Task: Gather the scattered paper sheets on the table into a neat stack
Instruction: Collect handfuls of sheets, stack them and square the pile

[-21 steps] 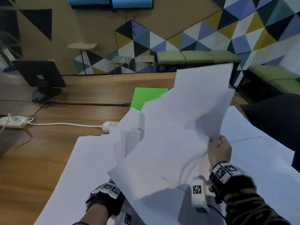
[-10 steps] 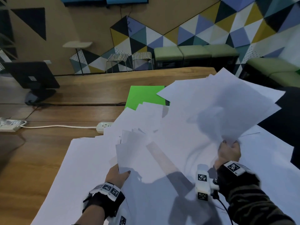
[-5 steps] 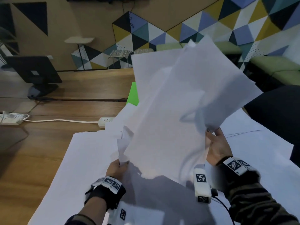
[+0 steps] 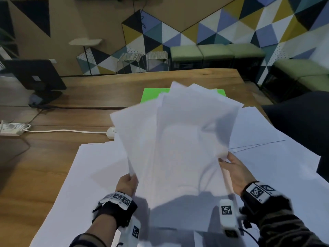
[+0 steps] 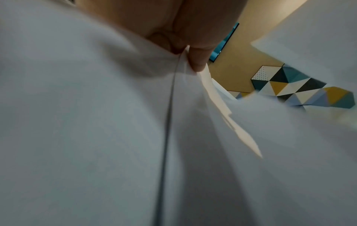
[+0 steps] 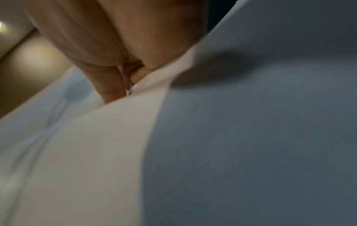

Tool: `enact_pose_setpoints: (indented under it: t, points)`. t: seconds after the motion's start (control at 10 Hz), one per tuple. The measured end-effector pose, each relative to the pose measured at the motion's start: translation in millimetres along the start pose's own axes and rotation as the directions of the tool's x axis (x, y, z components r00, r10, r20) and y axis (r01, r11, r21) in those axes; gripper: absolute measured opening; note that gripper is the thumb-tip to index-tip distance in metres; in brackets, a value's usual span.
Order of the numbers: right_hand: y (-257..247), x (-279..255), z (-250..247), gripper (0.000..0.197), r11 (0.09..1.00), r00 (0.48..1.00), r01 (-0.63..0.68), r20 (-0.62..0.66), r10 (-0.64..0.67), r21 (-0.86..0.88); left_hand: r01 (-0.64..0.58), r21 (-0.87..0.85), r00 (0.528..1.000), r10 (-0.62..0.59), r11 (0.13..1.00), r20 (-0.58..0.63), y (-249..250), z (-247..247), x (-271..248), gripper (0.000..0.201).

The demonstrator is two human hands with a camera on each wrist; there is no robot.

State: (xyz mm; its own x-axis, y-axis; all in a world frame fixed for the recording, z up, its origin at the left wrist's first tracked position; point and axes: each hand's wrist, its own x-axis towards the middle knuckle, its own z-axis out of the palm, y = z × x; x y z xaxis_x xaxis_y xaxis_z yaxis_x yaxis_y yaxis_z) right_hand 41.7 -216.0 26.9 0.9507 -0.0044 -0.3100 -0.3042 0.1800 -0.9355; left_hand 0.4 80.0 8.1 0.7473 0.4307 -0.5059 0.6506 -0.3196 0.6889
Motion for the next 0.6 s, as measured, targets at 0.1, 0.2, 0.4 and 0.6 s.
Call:
enact_pose_setpoints:
  t: [0.1,0.2,0.4,0.6]
  points:
    - [-16.3,4.3,3.4,0.029,0.993,1.0,0.016,-0.013,-0.014,0.116,-0.023,-0.018,1.0,0.023,1.0,0.021,1.5,0.9,-2.3,0.025]
    - [-34.3,10.6,11.7,0.046,0.976,0.999,0.043,-0.025,-0.039,0.214,-0.04,0.007,0.994,0.039,0.999,0.101,6.7,1.9,-6.2,0.03]
    - [-55.9,15.8,25.9,0.025,0.992,0.997,0.074,0.023,-0.077,0.104,0.006,0.159,0.997,-0.017,0.987,0.072,16.5,-4.0,-27.0,0.022]
    - [-17.6,7.7,-2.8,0.031,0.946,1.0,-0.023,-0.025,0.016,-0.322,-0.001,0.138,0.999,-0.005,0.99,0.043,-5.3,0.6,11.4,0.034]
